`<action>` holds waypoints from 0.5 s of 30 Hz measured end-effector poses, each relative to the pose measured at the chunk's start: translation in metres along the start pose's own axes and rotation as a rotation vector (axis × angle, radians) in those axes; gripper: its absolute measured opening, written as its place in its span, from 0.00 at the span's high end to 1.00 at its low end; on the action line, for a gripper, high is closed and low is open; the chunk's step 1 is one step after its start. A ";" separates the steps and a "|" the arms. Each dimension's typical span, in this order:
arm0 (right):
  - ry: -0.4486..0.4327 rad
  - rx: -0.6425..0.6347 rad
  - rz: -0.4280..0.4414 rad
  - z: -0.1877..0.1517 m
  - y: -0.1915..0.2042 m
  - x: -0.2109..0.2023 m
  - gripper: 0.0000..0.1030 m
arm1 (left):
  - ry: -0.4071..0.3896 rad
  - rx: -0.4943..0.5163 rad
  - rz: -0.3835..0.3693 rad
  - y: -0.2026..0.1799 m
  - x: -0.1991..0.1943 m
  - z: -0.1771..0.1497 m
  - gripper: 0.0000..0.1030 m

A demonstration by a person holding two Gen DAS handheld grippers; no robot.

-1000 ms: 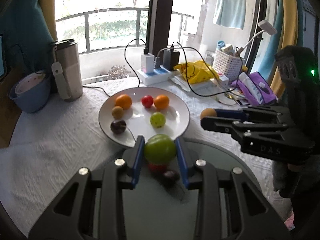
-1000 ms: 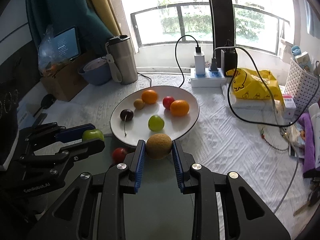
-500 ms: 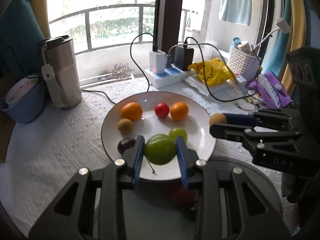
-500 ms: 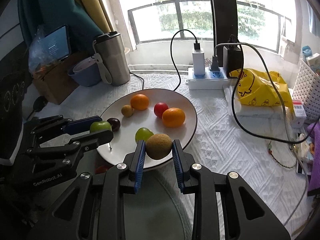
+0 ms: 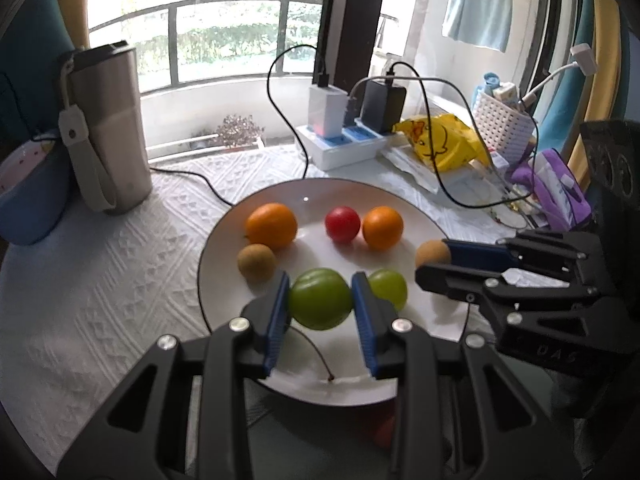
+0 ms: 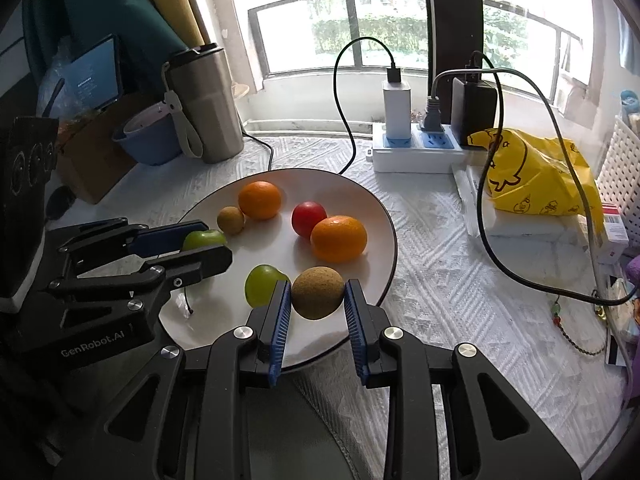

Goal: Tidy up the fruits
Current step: 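Carry the green apple and kiwi onto the plate and release both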

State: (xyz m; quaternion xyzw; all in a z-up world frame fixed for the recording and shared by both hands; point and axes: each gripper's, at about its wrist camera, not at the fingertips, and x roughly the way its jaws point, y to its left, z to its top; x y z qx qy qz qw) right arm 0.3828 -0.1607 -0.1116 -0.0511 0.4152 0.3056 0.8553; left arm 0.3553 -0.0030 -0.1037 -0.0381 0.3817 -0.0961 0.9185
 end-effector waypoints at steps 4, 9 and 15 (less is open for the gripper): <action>0.003 -0.006 -0.010 0.000 0.002 0.003 0.72 | 0.002 -0.015 -0.026 0.001 0.000 0.000 0.67; 0.009 -0.006 -0.021 0.001 0.005 0.004 0.72 | 0.003 -0.037 -0.033 0.002 -0.002 0.000 0.67; 0.004 0.004 -0.050 0.001 0.009 -0.005 0.71 | -0.027 -0.041 -0.035 0.002 -0.017 0.001 0.67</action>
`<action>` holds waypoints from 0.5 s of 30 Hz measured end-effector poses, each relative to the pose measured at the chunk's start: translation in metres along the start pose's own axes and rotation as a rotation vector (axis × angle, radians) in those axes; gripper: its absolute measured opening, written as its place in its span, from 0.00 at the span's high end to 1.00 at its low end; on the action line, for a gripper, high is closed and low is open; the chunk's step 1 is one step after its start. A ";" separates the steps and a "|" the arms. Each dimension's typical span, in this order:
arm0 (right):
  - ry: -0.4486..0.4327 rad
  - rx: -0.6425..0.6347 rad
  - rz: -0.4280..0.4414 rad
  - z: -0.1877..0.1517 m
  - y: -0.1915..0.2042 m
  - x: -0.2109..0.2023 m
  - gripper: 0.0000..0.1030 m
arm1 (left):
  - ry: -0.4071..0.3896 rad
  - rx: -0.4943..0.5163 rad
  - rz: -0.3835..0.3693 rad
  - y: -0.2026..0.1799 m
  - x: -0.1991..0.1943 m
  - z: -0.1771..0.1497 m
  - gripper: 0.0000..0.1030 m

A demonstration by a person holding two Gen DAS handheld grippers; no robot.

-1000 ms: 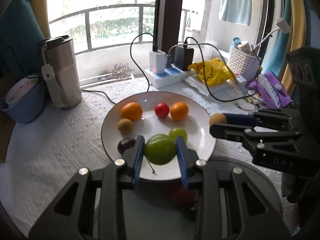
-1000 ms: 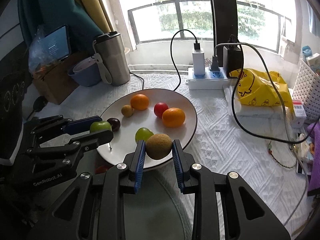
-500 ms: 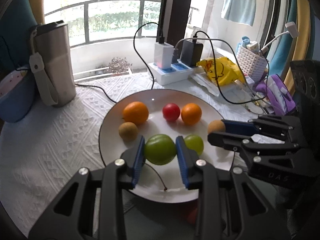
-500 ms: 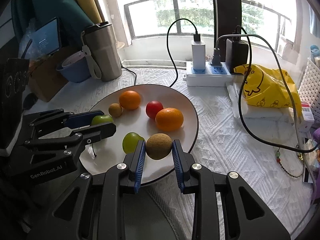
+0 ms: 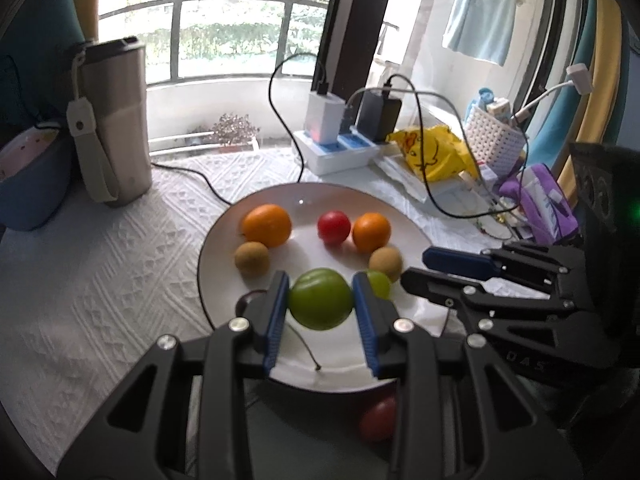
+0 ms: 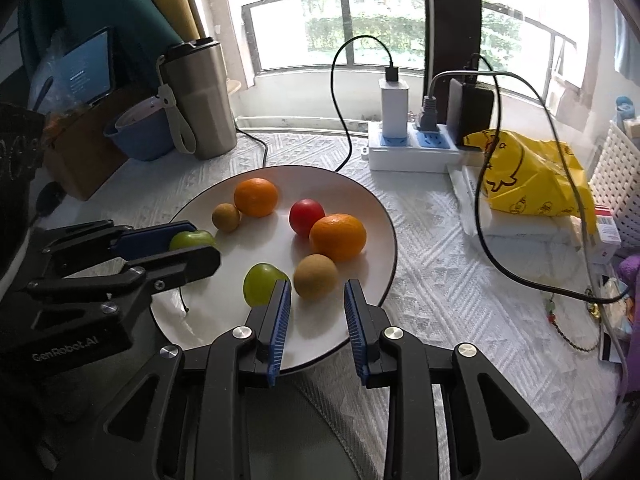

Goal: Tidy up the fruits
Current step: 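Carry the green apple and kiwi onto the plate and release both, then return to the tray and grasp the dark plum with the right tool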

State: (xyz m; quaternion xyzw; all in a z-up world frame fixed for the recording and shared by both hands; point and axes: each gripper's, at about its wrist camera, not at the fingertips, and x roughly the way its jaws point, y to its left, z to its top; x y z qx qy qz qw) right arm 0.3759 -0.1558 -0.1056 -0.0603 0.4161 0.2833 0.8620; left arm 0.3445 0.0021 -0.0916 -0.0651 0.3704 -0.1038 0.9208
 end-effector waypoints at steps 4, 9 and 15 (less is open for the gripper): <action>-0.012 0.002 -0.011 -0.002 0.004 -0.013 0.71 | -0.034 0.001 -0.003 -0.003 -0.015 0.002 0.66; -0.025 -0.001 -0.021 -0.007 0.014 -0.031 0.71 | -0.067 0.009 -0.001 -0.006 -0.038 0.000 0.61; -0.041 -0.007 -0.026 -0.015 0.029 -0.051 0.71 | -0.080 -0.002 0.030 -0.004 -0.059 -0.012 0.56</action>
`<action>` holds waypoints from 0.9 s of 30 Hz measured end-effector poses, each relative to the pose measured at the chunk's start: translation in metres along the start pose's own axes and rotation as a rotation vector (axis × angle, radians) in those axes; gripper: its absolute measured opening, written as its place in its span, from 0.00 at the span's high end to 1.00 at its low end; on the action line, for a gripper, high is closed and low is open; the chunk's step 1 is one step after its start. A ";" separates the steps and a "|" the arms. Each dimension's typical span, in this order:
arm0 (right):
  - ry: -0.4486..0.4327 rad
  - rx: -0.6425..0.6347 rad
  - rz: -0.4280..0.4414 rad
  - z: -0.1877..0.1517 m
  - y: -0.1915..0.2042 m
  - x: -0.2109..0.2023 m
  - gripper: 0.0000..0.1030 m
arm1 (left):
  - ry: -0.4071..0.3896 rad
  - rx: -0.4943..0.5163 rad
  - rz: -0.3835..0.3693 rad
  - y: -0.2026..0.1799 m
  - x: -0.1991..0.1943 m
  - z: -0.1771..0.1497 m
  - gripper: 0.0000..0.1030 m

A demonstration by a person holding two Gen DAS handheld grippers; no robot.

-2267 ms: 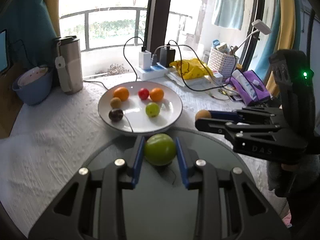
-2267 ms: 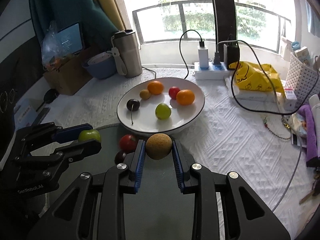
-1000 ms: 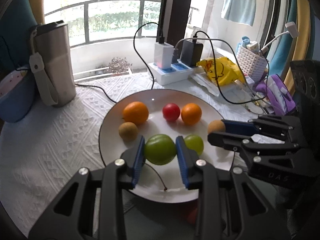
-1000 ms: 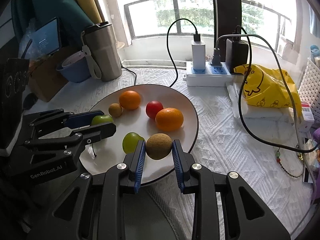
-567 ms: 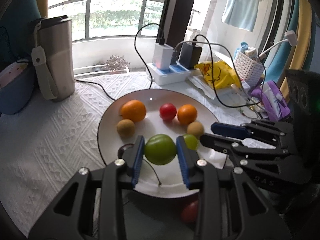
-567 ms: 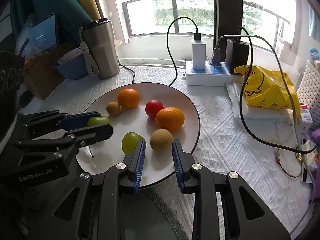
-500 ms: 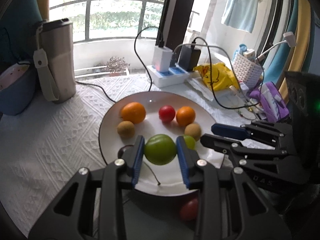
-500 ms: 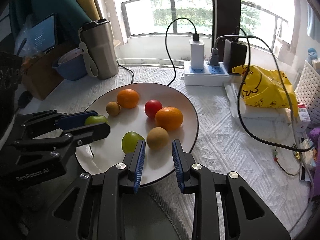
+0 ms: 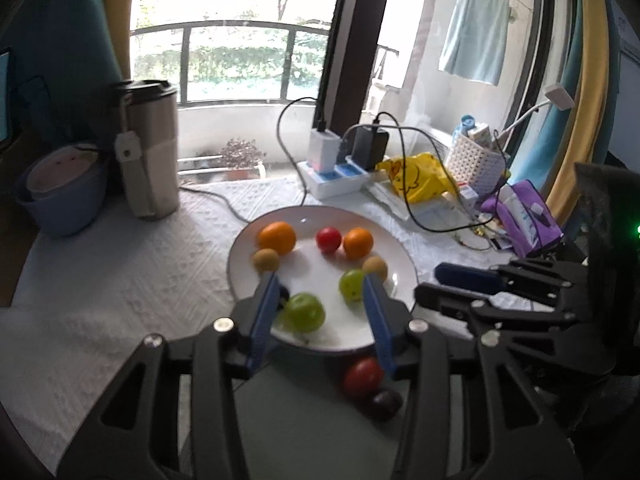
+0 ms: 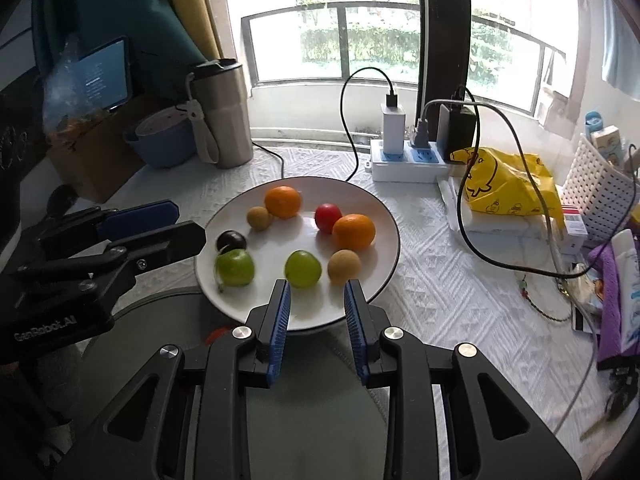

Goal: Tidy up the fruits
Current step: 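Return to the tray and grasp the dark plum with the right tool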

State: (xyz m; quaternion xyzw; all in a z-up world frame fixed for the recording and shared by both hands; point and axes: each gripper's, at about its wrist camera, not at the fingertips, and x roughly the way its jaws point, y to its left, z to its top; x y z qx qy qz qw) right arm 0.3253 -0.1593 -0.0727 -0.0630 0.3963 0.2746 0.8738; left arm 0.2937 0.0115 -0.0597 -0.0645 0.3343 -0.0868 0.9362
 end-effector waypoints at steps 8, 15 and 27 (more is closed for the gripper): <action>-0.009 -0.013 0.000 -0.009 0.019 -0.018 0.71 | -0.016 -0.005 0.018 0.005 -0.030 -0.017 0.55; -0.015 -0.030 -0.005 -0.015 0.032 -0.029 0.71 | -0.031 -0.018 0.027 0.010 -0.052 -0.032 0.55; 0.030 -0.044 0.000 -0.040 0.052 -0.023 0.71 | -0.022 -0.044 0.054 0.020 -0.068 -0.065 0.55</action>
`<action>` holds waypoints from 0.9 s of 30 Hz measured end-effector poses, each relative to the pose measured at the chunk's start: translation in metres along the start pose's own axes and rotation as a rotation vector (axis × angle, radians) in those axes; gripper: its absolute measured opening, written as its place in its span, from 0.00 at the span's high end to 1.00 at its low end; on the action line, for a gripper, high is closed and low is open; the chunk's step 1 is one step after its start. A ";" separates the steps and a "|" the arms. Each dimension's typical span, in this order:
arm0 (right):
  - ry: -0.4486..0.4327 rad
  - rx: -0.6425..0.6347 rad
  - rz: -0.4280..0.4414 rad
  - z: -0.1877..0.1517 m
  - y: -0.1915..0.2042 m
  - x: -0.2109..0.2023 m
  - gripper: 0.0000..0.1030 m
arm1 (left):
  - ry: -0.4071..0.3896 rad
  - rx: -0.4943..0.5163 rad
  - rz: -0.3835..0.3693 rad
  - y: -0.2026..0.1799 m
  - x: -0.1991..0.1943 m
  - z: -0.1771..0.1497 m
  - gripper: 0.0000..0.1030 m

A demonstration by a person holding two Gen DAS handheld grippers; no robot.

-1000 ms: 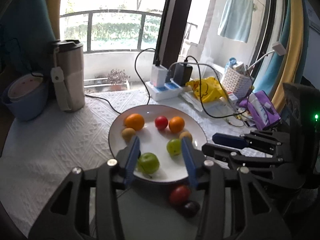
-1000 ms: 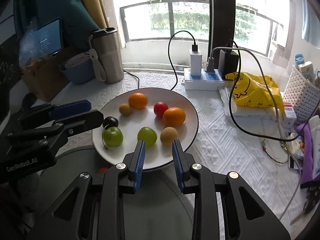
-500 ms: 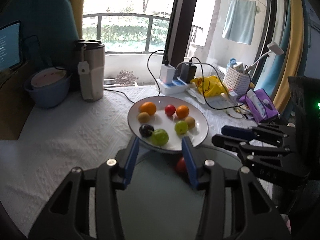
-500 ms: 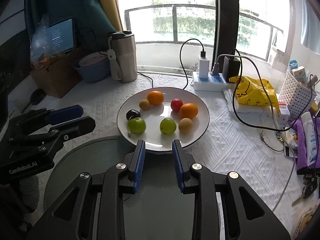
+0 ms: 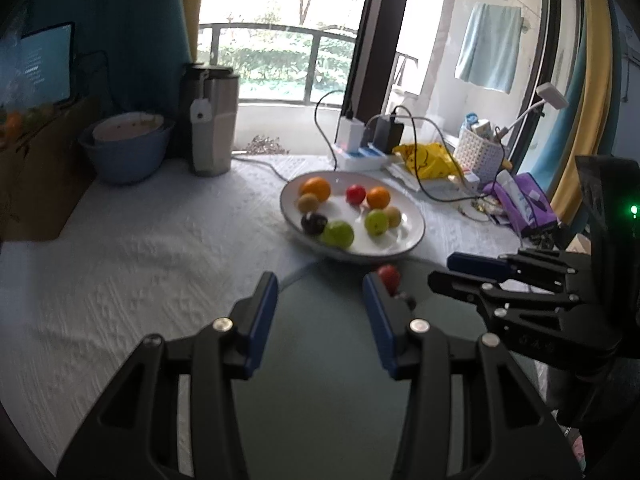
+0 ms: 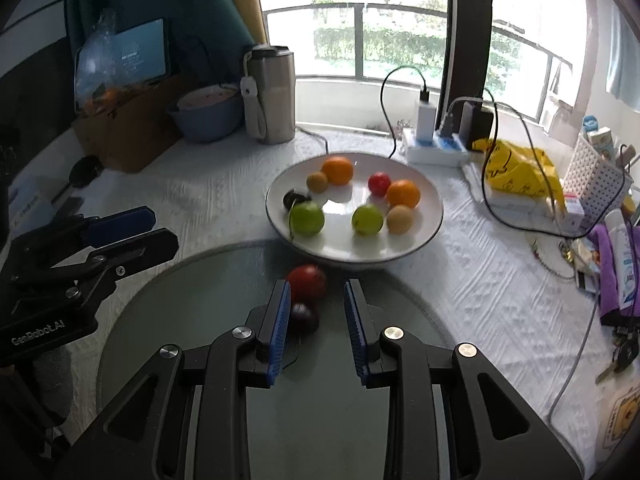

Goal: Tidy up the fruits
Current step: 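Return to the tray and grasp the dark plum with the right tool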

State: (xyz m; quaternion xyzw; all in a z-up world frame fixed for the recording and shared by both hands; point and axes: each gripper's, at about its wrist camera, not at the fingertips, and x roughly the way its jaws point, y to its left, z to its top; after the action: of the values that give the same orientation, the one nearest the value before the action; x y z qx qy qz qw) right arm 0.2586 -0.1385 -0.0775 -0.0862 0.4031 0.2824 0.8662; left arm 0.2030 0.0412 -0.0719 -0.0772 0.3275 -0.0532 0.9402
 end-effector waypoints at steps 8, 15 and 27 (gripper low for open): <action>0.043 0.010 0.011 -0.011 0.003 0.020 0.65 | 0.038 -0.023 0.015 0.009 0.005 -0.022 0.55; 0.077 0.006 0.026 -0.013 0.004 0.039 0.65 | 0.054 -0.044 0.047 0.017 0.012 -0.029 0.55; 0.070 -0.023 0.066 -0.019 0.001 0.035 0.71 | 0.092 -0.025 0.066 0.004 0.027 -0.028 0.44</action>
State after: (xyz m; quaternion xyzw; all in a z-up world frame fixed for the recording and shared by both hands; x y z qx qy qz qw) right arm 0.2643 -0.1300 -0.1162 -0.0923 0.4325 0.3124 0.8407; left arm 0.2063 0.0378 -0.1107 -0.0754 0.3731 -0.0217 0.9245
